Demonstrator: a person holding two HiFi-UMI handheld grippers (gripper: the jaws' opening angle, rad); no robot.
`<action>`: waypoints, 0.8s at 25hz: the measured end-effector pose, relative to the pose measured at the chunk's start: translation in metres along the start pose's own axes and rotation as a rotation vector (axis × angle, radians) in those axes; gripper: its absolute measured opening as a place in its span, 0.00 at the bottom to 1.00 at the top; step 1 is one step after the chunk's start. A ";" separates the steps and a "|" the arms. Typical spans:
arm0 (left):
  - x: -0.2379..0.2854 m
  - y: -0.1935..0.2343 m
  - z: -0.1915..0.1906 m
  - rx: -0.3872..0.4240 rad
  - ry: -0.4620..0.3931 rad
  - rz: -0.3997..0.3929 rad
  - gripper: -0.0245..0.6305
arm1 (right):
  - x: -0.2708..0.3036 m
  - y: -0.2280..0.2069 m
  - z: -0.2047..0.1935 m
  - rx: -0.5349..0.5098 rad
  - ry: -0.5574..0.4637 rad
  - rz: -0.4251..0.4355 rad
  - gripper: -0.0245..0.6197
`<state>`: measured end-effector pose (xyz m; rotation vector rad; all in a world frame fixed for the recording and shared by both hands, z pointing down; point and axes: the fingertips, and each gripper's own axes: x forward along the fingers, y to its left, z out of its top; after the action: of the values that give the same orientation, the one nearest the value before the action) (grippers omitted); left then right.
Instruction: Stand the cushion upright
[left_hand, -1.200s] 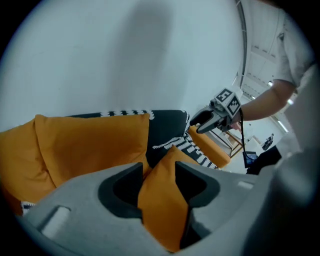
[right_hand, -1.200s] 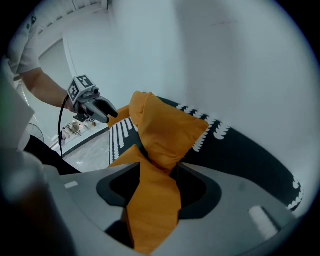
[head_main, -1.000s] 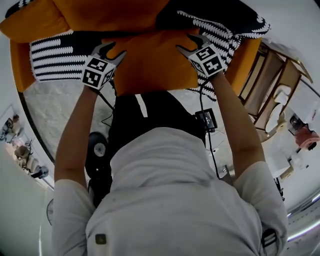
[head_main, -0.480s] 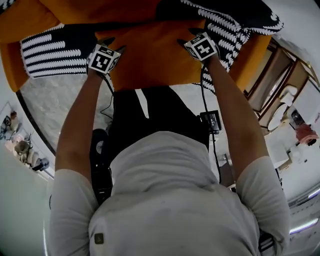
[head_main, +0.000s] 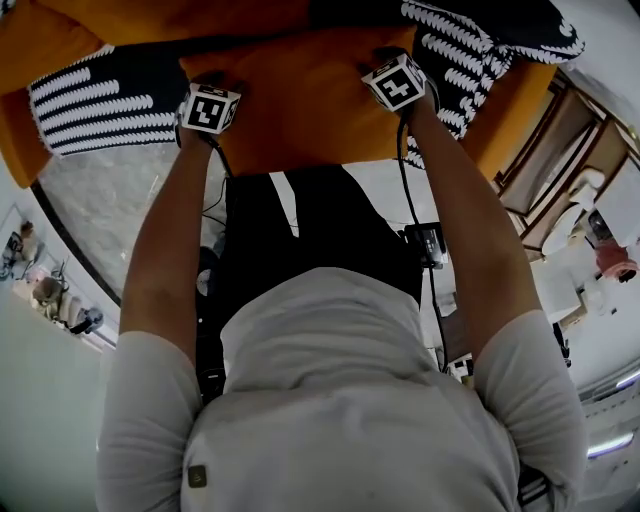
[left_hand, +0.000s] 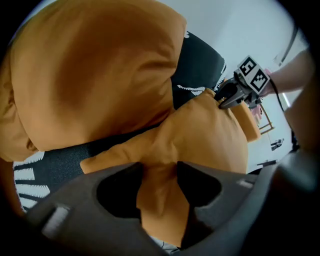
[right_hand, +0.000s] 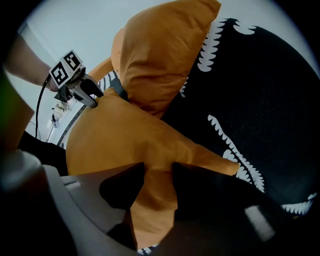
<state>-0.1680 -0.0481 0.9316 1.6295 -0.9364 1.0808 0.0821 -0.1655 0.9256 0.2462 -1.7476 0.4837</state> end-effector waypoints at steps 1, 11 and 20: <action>0.002 0.001 0.000 -0.001 0.002 -0.002 0.39 | 0.002 -0.001 0.000 0.003 0.001 -0.006 0.32; -0.005 -0.013 0.007 -0.001 0.028 -0.039 0.07 | -0.003 0.001 -0.004 0.004 -0.020 -0.007 0.06; -0.033 -0.035 0.008 -0.067 -0.042 -0.035 0.05 | -0.035 0.012 -0.021 0.108 -0.081 -0.020 0.06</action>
<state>-0.1443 -0.0433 0.8887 1.6131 -0.9579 0.9847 0.1034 -0.1489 0.8933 0.3640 -1.7977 0.5614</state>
